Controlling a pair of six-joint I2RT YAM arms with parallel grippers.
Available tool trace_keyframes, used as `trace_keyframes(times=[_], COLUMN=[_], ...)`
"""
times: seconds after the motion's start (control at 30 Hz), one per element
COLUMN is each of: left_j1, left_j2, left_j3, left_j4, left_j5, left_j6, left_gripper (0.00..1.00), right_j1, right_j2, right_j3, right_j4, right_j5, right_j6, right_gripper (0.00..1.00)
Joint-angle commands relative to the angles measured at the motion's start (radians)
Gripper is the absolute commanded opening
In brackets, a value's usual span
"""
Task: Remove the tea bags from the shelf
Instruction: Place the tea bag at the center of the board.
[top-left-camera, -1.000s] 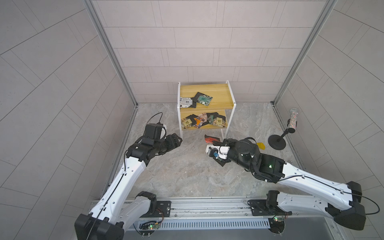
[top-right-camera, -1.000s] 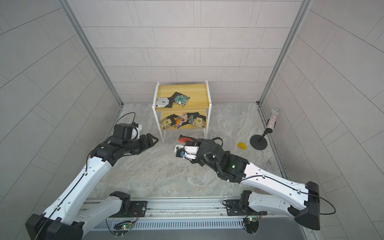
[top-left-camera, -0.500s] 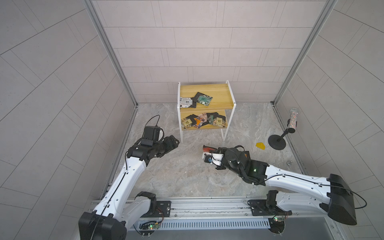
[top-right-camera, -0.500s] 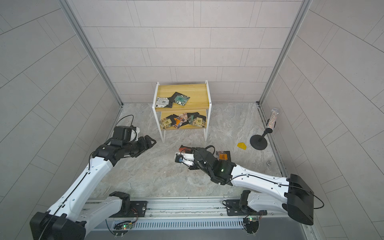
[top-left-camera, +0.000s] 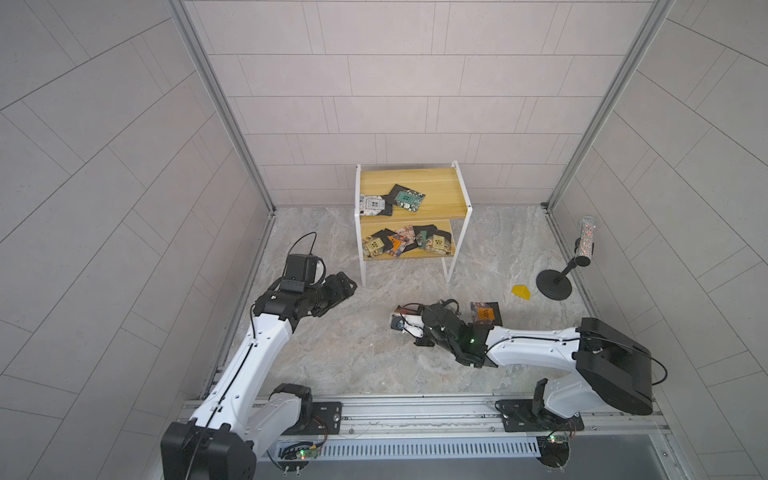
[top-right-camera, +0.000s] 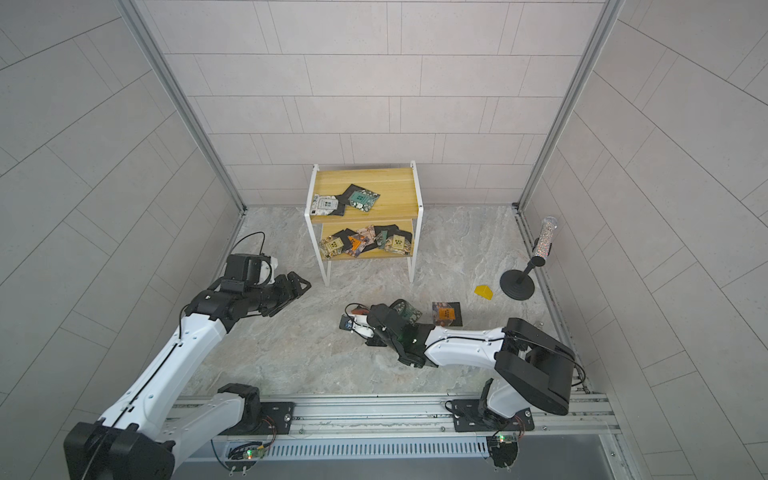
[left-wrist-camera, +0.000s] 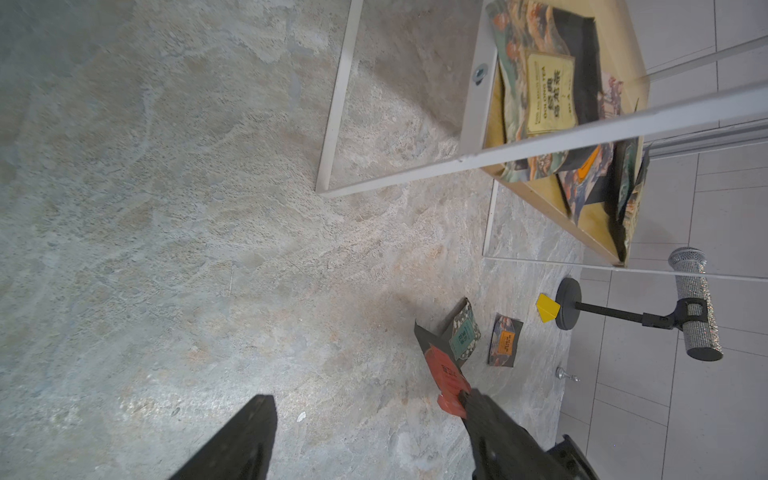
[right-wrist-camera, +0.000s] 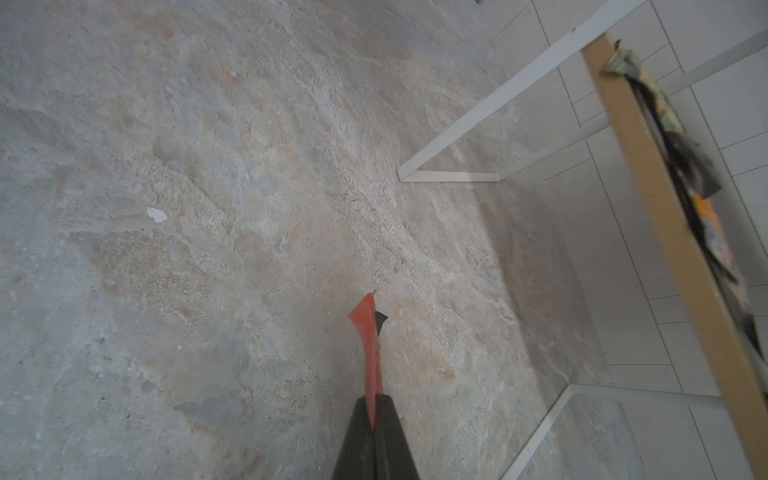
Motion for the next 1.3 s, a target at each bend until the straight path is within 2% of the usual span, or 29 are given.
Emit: trace_keyframes(times=[0.0, 0.3, 0.5, 0.77, 1.2, 1.27], left_j1=[0.013, 0.029, 0.034, 0.038, 0.043, 0.043], left_j2=[-0.011, -0.014, -0.004, 0.004, 0.027, 0.030], left_j3=[-0.015, -0.023, -0.026, -0.025, -0.008, 0.000], left_j4=[0.003, 0.004, 0.006, 0.005, 0.008, 0.007], left_j5=[0.007, 0.018, 0.023, 0.028, 0.049, 0.054], left_j6=[0.005, 0.010, 0.009, 0.011, 0.007, 0.007], left_gripper=[0.80, 0.80, 0.80, 0.80, 0.80, 0.80], right_j1=[0.004, 0.006, 0.008, 0.021, 0.039, 0.039], right_j2=[0.043, 0.138, 0.153, 0.152, 0.083, 0.065], right_j3=[0.024, 0.057, 0.068, 0.086, 0.088, 0.095], right_j4=[0.052, 0.033, 0.004, -0.055, -0.116, -0.132], right_j5=[-0.017, -0.041, -0.083, -0.144, -0.133, -0.127], right_j6=[0.025, 0.037, 0.066, 0.085, 0.100, 0.100], right_gripper=[0.00, 0.00, 0.05, 0.20, 0.47, 0.48])
